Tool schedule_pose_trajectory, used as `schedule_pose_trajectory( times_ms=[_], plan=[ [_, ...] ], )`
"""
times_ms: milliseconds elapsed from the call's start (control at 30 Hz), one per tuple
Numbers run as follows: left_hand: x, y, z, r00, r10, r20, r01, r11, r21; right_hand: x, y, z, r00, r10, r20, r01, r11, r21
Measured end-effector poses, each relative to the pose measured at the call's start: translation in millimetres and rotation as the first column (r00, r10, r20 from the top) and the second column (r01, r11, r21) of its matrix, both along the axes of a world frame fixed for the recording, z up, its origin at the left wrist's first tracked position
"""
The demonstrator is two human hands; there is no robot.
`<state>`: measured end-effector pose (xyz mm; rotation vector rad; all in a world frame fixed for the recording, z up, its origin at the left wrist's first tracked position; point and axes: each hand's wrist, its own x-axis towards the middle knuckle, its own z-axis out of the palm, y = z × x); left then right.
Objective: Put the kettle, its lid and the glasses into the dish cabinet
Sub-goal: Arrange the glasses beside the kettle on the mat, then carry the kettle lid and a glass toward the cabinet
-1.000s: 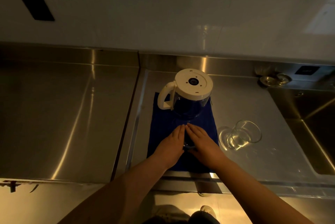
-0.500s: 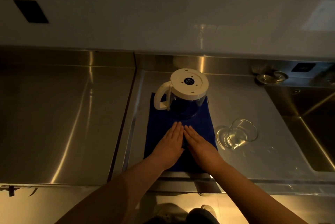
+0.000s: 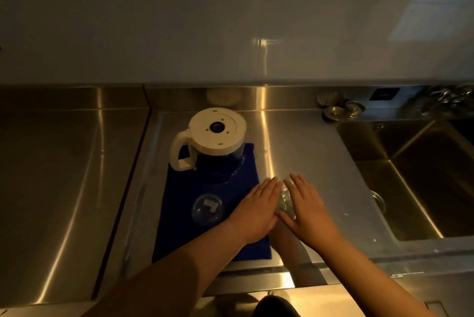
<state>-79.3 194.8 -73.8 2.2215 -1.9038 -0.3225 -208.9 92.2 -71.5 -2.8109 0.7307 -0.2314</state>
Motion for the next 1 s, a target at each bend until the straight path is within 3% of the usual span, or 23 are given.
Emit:
schedule_pose_trajectory(
  times_ms=[367, 633, 833, 1000],
  plan=[
    [-29, -71, 0, 0.996, 0.074, 0.052, -0.08, 0.99, 0.12, -12, -81, -7, 0.991, 0.118, 0.071, -0.132, 0.955, 0.265],
    [-25, -118, 7, 0.961, 0.221, 0.169, -0.248, 0.955, 0.161, 18, -131, 6, 0.955, 0.253, 0.154, -0.29, 0.906, 0.309],
    [8, -147, 10, 0.953, 0.175, 0.249, -0.221, 0.961, 0.168, 50, -157, 11, 0.954, 0.242, 0.176, -0.289, 0.898, 0.331],
    [47, -167, 17, 0.97, 0.158, 0.183, -0.188, 0.969, 0.16, 83, -174, 20, 0.957, 0.237, 0.168, -0.284, 0.886, 0.368]
  ],
)
